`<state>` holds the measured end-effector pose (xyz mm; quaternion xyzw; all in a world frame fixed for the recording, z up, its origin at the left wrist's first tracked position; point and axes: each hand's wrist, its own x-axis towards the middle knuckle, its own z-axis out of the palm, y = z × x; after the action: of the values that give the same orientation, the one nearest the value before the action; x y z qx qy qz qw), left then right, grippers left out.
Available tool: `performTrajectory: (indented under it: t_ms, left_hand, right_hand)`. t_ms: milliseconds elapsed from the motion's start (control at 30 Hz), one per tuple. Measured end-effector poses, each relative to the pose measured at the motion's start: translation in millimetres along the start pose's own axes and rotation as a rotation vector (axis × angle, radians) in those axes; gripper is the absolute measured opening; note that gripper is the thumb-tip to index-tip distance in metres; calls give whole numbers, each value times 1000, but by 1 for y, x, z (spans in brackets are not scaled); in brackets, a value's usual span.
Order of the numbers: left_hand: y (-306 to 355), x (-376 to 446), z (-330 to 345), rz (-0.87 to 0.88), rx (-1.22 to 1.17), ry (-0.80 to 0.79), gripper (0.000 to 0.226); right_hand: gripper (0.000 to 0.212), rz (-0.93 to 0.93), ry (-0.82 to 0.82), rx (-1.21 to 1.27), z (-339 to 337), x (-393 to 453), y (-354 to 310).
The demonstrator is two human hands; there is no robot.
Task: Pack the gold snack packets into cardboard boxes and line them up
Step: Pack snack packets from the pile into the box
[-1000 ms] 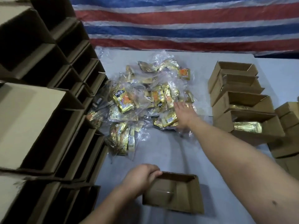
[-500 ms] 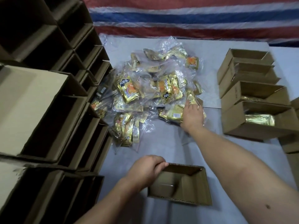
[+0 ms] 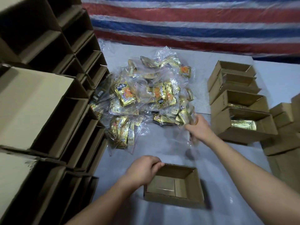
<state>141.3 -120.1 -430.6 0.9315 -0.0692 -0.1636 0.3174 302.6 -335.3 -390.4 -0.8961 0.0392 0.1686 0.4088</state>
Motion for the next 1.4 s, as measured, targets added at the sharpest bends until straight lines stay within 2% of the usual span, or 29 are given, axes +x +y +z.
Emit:
performTrajectory:
  t_ms: [67, 133, 267, 367, 467, 567, 667, 767, 833, 933, 1033, 1100, 1200, 1267, 1333, 1400]
  left_hand:
    - [3, -1, -3, -11, -12, -16, 36]
    - [5, -3, -6, -44, -47, -24, 34]
    - [2, -19, -10, -201, -257, 62, 45]
    - [-6, -36, -6, -306, -466, 67, 47]
    - [-5, -43, 3, -300, -507, 38, 14]
    - [1, -42, 5, -251, -506, 48, 17]
    - [3, -43, 9, -220, -451, 11, 21]
    - [7, -49, 11, -213, -448, 50, 22]
    - [7, -52, 13, -204, -452, 77, 22]
    - [3, -58, 17, -190, -423, 88, 20]
    - [-1, -63, 23, -191, -408, 99, 17]
    - [-3, -65, 25, -212, -413, 126, 15]
    - [-6, -66, 21, -226, -404, 135, 22]
    - [-7, -67, 20, -226, -398, 116, 27]
    - [-10, -67, 22, -218, -398, 118, 29]
    - [-10, -68, 25, -231, -404, 126, 33]
  right_hand:
    - [52, 71, -30, 391, -18, -30, -1]
    - [49, 41, -43, 668, -31, -66, -4]
    - [36, -26, -91, 953, -30, -134, -5]
    - [38, -83, -142, 741, -6, -159, 5]
    - [25, -256, -356, 346, 15, -169, 12]
    - [15, -300, -583, -71, 29, -167, 22]
    - [21, -248, -726, -442, 45, -159, 33]
    - [32, -321, -711, -715, 72, -151, 39]
    - [50, -393, -670, -970, 94, -146, 43]
    - [59, -378, -665, -1216, 122, -145, 48]
    - [79, -339, -697, -1244, 132, -146, 50]
    - [84, -271, -676, -1116, 129, -148, 51]
    - [65, -131, -724, -698, 112, -149, 51]
    - [43, -151, -703, -528, 96, -150, 49]
    - [25, -195, -629, -503, 84, -152, 47]
    - [21, -178, -658, -609, 81, -154, 45]
